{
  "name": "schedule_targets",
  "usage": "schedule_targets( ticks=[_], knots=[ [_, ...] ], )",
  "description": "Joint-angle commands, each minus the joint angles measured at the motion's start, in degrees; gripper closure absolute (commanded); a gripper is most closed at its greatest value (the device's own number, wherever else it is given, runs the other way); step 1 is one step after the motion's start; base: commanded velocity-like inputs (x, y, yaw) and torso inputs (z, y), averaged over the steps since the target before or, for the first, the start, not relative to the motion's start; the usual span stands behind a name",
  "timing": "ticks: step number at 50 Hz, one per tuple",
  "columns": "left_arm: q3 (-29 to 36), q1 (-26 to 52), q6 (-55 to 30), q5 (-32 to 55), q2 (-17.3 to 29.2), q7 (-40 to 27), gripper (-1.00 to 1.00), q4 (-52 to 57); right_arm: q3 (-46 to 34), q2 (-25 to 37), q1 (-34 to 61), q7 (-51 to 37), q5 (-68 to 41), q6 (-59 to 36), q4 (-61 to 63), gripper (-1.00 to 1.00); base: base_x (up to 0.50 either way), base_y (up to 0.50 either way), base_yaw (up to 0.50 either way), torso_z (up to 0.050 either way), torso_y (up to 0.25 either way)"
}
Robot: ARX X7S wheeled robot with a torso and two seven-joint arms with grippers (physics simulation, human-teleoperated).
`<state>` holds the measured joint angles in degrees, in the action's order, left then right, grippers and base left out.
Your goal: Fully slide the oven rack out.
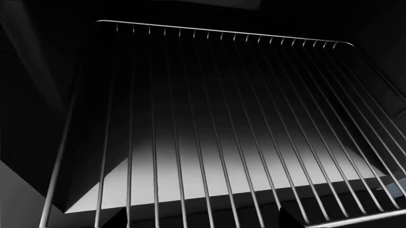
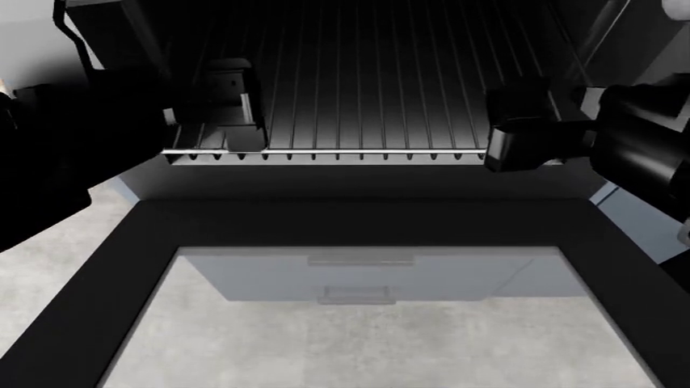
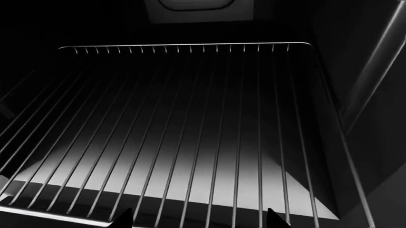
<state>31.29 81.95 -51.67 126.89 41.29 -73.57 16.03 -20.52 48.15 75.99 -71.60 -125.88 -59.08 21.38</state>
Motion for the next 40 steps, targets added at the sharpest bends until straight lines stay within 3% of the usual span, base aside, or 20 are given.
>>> schedule_targets(
  ticks=[1,25,40],
  knots=[
    [3.4,2.5,-2.8,-6.0,-4.5,4.7,-1.0,-9.0,-3.4,-3.7,0.8,3.3,5.3,-2.2,-6.3,-1.0,0.0,0.0,0.0,0.0,0.0],
    [8.8,6.3,-6.6,-16.0,-9.7,13.5,-1.0,-21.6,-7.3,-8.1,2.9,12.1,18.1,-5.0,-16.0,-1.0,0.0,0.0,0.0,0.0,0.0],
    [12.6,8.3,-10.6,-17.1,-12.2,17.2,-1.0,-29.0,-10.1,-9.4,5.1,18.1,25.5,-6.2,-22.3,-1.0,0.0,0.0,0.0,0.0,0.0]
  ],
)
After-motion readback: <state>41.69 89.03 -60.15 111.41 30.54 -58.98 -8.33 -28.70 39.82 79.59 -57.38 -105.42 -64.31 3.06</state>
